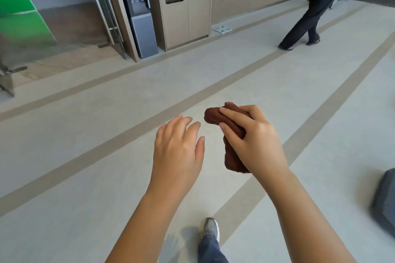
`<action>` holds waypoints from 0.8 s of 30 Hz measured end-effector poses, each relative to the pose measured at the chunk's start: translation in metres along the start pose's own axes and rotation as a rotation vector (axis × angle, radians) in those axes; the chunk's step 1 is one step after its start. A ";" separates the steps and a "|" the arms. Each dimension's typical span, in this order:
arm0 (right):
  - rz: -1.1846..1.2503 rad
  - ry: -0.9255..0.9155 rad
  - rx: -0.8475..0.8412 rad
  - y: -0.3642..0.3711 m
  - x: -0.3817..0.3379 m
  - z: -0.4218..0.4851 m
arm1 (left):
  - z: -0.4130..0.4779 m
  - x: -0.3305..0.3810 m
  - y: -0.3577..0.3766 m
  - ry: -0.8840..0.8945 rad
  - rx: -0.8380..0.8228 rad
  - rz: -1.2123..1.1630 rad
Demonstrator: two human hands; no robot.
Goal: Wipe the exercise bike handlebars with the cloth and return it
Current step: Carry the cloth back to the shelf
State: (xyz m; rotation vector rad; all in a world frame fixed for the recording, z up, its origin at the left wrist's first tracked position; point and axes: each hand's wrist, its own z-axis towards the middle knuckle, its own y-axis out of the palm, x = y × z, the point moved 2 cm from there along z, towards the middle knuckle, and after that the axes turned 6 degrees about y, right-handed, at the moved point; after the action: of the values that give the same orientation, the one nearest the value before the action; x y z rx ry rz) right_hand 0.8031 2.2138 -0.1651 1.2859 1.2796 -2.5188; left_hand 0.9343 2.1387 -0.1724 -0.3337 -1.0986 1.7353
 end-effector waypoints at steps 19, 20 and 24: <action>-0.016 -0.005 -0.014 0.119 0.073 0.441 | 0.370 -0.173 0.200 -0.072 -0.043 -0.044; -0.014 -0.016 -0.022 0.133 0.071 0.465 | 0.388 -0.189 0.212 -0.068 -0.047 -0.049; -0.027 -0.012 -0.034 0.184 0.063 0.568 | 0.473 -0.261 0.246 -0.055 -0.036 -0.035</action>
State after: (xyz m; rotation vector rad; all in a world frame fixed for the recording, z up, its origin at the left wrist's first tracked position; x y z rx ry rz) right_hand 0.4570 1.7236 -0.1485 1.2536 1.3414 -2.5068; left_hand 0.5915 1.6546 -0.1774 -0.2896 -1.1700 1.7041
